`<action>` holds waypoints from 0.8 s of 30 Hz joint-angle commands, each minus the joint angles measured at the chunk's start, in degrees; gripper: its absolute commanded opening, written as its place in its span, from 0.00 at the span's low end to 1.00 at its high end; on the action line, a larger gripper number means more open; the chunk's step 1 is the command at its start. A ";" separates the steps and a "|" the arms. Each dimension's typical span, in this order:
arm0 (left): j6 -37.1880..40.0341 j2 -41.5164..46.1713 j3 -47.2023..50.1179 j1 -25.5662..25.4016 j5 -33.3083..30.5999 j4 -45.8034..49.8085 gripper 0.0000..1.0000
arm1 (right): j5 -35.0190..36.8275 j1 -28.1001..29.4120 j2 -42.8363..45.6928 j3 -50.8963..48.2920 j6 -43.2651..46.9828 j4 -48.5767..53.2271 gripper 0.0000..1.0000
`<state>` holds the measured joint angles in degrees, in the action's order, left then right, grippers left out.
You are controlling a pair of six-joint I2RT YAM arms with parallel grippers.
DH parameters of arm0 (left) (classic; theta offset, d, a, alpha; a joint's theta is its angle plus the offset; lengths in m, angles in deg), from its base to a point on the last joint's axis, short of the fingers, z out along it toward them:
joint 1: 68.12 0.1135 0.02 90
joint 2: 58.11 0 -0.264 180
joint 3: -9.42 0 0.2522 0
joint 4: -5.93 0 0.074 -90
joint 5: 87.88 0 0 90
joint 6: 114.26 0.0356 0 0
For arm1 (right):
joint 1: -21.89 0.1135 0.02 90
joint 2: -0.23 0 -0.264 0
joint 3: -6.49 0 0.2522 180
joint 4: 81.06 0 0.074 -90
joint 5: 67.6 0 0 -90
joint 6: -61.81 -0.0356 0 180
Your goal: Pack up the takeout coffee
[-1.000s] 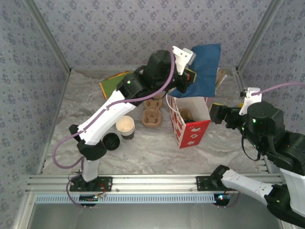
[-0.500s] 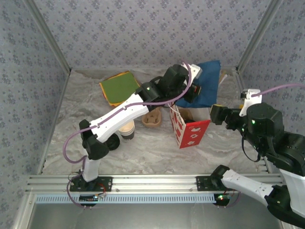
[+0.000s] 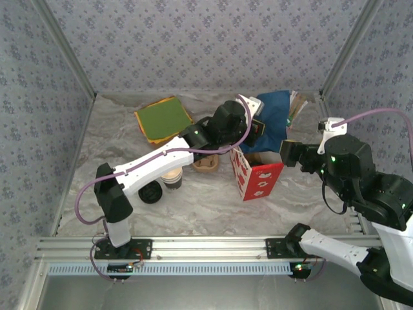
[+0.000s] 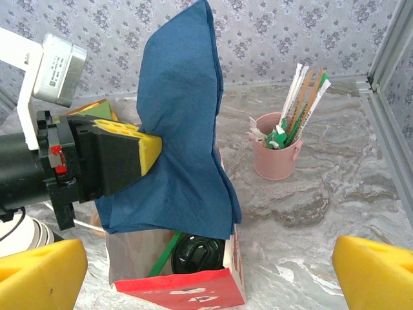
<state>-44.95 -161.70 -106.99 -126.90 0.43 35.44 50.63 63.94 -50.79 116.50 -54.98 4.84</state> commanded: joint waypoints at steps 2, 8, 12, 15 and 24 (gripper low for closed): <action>-0.67 1.53 1.65 0.34 0.71 -2.50 0.03 | 0.50 -0.55 -0.05 0.29 0.41 0.46 1.00; -1.11 1.86 3.41 0.42 0.11 -1.88 0.24 | 0.52 -1.09 -0.28 -0.41 0.68 -0.23 1.00; -0.76 2.33 3.13 0.46 0.09 -1.19 0.49 | 0.18 -1.52 -0.90 -0.33 1.29 -0.47 1.00; -0.52 3.19 2.68 0.45 -0.91 -0.36 0.56 | -0.06 -2.02 -1.23 -0.27 1.53 -0.61 1.00; 0.01 5.65 0.92 0.51 -3.42 2.23 0.79 | -2.25 -4.18 -1.93 -1.17 1.82 -2.03 1.00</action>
<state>-45.60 -158.78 -103.28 -126.73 -1.39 36.56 49.51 60.44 -52.37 115.62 -54.08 4.06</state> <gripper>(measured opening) 0.773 0.997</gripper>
